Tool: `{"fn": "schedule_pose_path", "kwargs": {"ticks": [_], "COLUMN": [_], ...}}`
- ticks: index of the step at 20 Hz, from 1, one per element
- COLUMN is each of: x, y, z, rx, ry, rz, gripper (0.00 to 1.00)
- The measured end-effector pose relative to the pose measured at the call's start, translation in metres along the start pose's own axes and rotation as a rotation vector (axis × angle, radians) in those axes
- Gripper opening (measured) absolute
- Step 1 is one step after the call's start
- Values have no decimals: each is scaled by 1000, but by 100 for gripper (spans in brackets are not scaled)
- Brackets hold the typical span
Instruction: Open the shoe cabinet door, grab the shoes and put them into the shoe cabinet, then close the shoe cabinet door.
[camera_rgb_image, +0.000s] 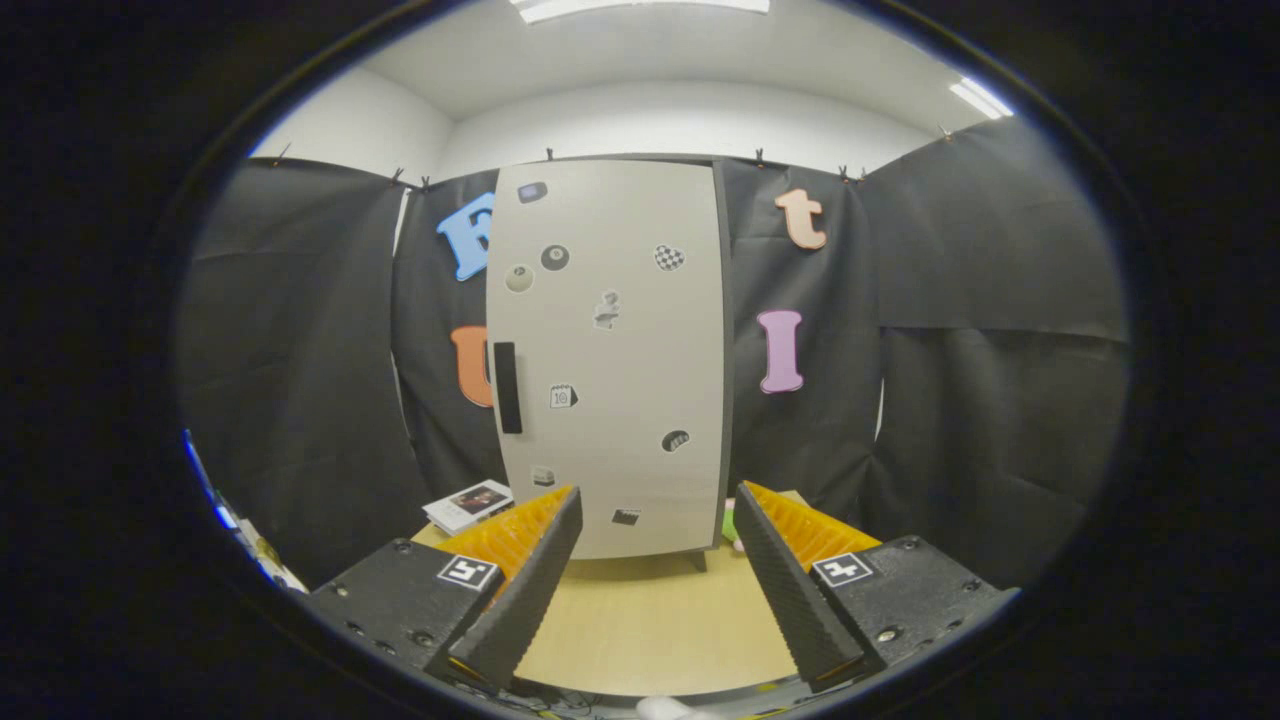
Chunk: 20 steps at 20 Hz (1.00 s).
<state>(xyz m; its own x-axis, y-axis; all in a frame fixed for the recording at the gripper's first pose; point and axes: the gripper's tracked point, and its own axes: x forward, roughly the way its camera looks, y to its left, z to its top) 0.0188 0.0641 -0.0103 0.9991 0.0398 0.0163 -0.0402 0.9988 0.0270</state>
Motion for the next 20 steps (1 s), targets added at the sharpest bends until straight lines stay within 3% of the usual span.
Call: {"fn": "schedule_pose_path", "kwargs": {"ticks": [20], "x": [-9], "y": [-2], "z": [-6], "rx": [-9], "ry": [2], "rz": [-8], "gripper": [99]}}
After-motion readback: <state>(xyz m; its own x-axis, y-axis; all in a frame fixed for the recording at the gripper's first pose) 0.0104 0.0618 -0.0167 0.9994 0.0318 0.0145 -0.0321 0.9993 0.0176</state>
